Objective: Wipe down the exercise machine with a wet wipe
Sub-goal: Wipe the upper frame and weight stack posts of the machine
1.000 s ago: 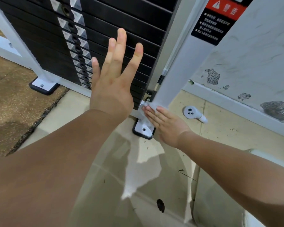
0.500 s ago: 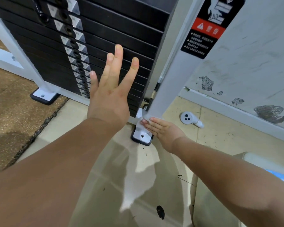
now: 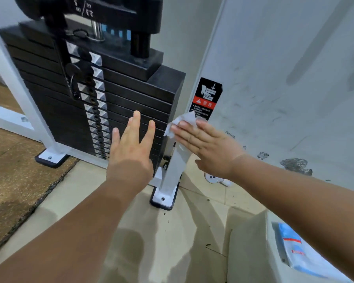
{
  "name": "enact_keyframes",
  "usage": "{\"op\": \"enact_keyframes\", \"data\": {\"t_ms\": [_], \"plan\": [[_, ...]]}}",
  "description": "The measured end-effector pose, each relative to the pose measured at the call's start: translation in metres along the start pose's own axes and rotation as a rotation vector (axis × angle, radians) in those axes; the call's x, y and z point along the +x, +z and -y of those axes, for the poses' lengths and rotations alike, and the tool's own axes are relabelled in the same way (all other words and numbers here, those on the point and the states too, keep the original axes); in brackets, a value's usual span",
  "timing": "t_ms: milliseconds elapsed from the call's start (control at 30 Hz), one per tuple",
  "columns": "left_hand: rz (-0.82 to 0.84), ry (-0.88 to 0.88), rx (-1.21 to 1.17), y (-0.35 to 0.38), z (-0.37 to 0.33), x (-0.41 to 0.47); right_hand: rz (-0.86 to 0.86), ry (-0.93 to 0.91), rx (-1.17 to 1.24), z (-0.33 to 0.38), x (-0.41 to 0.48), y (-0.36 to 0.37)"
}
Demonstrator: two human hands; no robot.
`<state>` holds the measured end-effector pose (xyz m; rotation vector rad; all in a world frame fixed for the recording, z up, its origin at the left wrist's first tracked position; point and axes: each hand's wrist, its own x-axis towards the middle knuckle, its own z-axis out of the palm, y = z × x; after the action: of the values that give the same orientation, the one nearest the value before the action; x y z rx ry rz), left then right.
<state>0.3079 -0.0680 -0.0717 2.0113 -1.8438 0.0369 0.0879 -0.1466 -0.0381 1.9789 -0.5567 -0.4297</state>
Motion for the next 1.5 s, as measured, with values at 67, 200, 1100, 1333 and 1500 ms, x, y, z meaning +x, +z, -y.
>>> {"op": "enact_keyframes", "data": {"t_ms": [67, 200, 1100, 1333, 1500], "plan": [[0.023, -0.037, -0.051, -0.014, -0.009, 0.001, -0.053, 0.063, 0.019, -0.03, -0.001, -0.015], [-0.154, 0.043, -0.15, -0.033, -0.024, 0.016, -0.196, 0.133, 0.056, -0.095, -0.003, -0.04], [-0.112, 0.089, -0.858, -0.484, -0.198, 0.159, -0.523, 0.33, 0.056, -0.546, -0.015, -0.249], [-0.002, 0.055, -1.032, -0.648, -0.234, 0.203, -0.47, 0.346, 0.08, -0.676, -0.024, -0.329], [0.042, -0.037, -1.227, -0.719, -0.263, 0.219, -0.423, 0.339, 0.214, -0.719, -0.035, -0.364]]}}
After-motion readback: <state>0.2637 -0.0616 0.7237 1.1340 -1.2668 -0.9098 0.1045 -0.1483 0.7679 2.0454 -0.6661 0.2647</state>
